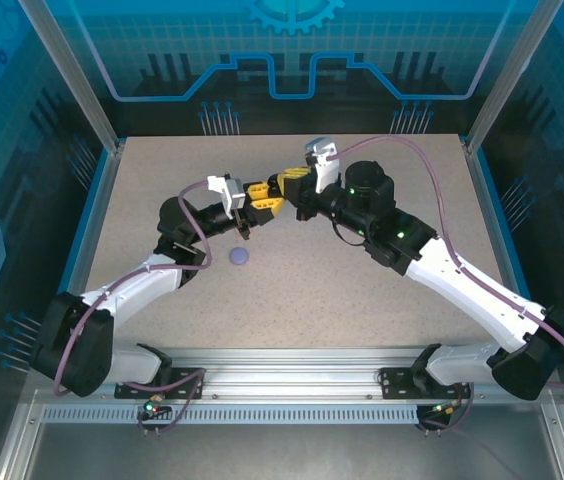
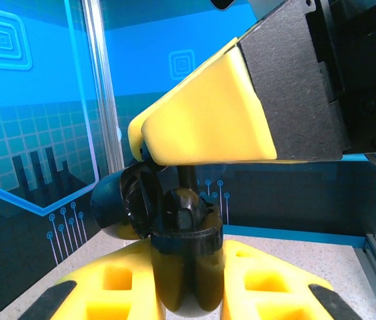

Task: Insert the wireless bluetooth earbuds into the charging case

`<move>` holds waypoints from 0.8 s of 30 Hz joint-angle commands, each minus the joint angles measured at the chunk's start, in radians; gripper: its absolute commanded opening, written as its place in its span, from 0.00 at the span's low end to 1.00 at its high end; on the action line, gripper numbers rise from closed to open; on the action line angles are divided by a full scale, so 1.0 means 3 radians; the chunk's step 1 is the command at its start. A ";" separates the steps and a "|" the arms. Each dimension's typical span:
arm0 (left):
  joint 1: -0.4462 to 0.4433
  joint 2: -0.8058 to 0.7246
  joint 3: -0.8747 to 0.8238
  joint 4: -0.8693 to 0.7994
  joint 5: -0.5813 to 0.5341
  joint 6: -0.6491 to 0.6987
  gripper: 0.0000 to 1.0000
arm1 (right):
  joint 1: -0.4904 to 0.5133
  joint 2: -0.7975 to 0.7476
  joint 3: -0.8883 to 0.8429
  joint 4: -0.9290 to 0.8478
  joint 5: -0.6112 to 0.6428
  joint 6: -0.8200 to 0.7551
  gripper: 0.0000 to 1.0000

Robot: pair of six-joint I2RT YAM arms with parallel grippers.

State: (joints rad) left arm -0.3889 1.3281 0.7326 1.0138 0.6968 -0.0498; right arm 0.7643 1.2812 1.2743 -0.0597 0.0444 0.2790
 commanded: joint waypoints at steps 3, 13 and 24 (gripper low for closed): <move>-0.0035 -0.0091 0.0159 0.0167 0.0055 0.0076 0.00 | 0.0089 0.0033 -0.0065 -0.0262 -0.0071 -0.0145 0.08; -0.0043 -0.0102 0.0161 0.0126 0.0045 0.0094 0.00 | 0.0119 0.0165 0.0054 -0.0565 -0.0128 -0.0326 0.08; -0.0082 -0.0058 0.0132 0.0103 0.0020 0.0117 0.00 | 0.0025 0.0166 0.0188 -0.0438 0.0072 0.0035 0.35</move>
State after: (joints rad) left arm -0.3904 1.3277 0.7326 0.9695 0.6853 -0.0456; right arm 0.7757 1.3106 1.3094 -0.1402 0.0635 0.2462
